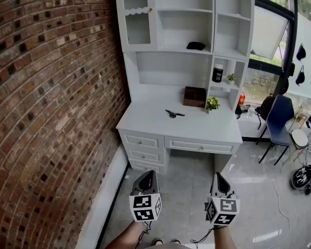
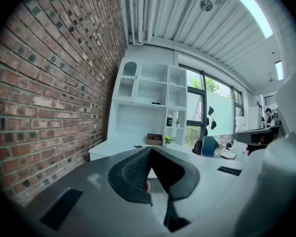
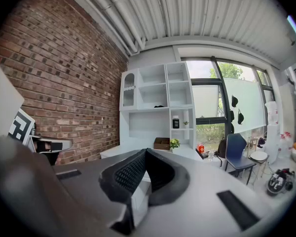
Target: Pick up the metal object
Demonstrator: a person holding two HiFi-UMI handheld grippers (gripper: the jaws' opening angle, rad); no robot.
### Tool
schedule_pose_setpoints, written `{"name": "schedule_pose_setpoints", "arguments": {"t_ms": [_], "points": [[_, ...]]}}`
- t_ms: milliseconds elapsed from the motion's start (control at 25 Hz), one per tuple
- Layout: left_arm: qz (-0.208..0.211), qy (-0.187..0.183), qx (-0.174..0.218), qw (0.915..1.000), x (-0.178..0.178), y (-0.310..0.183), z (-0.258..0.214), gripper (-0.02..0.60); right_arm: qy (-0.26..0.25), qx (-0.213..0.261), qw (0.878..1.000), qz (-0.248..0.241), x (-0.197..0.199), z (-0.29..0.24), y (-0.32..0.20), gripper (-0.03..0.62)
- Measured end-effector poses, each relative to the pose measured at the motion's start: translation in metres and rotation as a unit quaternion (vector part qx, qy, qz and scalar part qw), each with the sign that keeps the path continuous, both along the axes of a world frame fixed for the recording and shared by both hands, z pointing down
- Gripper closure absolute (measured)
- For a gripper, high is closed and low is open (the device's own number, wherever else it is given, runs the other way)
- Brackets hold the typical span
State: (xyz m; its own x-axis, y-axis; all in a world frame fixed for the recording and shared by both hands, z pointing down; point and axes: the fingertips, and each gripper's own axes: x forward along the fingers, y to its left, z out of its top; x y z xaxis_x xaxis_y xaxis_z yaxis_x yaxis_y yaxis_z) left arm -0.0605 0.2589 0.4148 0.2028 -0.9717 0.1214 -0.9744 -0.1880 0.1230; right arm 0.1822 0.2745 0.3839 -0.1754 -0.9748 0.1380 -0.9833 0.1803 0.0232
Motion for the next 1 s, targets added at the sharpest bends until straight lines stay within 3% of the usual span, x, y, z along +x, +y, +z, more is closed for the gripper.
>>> {"name": "schedule_pose_setpoints", "arguments": {"t_ms": [1000], "points": [[-0.006,0.008,-0.005,0.9999,-0.023,0.007,0.007,0.569,-0.038,0.015,0.999,0.008,-0.012,-0.002,0.001,0.591]]}}
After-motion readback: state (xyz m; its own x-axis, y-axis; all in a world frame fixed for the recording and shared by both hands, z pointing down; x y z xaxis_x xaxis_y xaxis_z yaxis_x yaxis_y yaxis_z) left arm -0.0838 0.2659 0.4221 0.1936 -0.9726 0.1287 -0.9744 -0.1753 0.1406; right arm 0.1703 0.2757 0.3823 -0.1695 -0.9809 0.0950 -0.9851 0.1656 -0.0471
